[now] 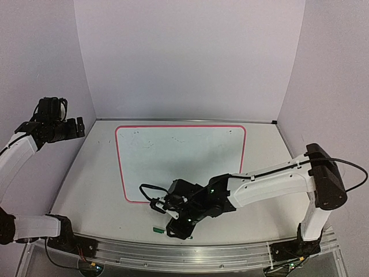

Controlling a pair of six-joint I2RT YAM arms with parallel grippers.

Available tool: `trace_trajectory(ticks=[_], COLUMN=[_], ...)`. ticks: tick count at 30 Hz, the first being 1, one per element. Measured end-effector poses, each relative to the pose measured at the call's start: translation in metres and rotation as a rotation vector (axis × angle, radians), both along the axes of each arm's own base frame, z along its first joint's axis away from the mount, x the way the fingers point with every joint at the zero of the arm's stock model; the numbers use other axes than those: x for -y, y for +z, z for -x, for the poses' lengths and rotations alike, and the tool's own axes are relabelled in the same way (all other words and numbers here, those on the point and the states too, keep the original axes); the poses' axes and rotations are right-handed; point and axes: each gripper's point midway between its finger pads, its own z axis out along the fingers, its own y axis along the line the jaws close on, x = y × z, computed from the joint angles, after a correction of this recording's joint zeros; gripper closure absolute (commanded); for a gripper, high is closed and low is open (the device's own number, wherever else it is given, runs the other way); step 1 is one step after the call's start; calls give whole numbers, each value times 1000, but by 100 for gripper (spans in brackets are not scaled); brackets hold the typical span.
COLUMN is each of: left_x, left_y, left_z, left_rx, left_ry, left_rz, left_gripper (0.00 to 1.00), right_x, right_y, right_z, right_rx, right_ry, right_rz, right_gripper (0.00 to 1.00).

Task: Write a sentence on the whiteboard
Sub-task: Pick up the whiteboard marker from the center of the board.

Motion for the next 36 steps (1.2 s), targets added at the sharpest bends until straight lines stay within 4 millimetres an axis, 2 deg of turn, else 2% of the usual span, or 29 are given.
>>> trace_trajectory(ticks=[5, 13, 23, 28, 30, 32, 34, 36], left_x=[3, 4, 8, 13, 16, 19, 24, 34], left_y=[-2, -4, -4, -3, -1, 5, 20, 42], left_z=[-1, -2, -2, -1, 3, 11, 18, 27], left_rx=[-7, -12, -11, -8, -10, -16, -2, 17], left_ry=[-13, -21, -37, -56, -66, -80, -100, -147], left_rz=[9, 14, 26, 51, 69, 91, 113, 156], left_gripper=[1, 1, 1, 1, 1, 1, 1, 2], right_x=[9, 20, 18, 15, 17, 18, 18, 16], right_y=[-27, -57, -59, -58, -54, -42, -19, 18], right_z=[1, -6, -11, -11, -13, -16, -22, -29], right_rx=[18, 54, 87, 89, 96, 118, 155, 204], right_ry=[11, 6, 5, 6, 0, -12, -32, -59], right_rz=[74, 159, 155, 143, 141, 126, 87, 13], right_gripper=[50, 62, 100, 100, 100, 100, 100, 100])
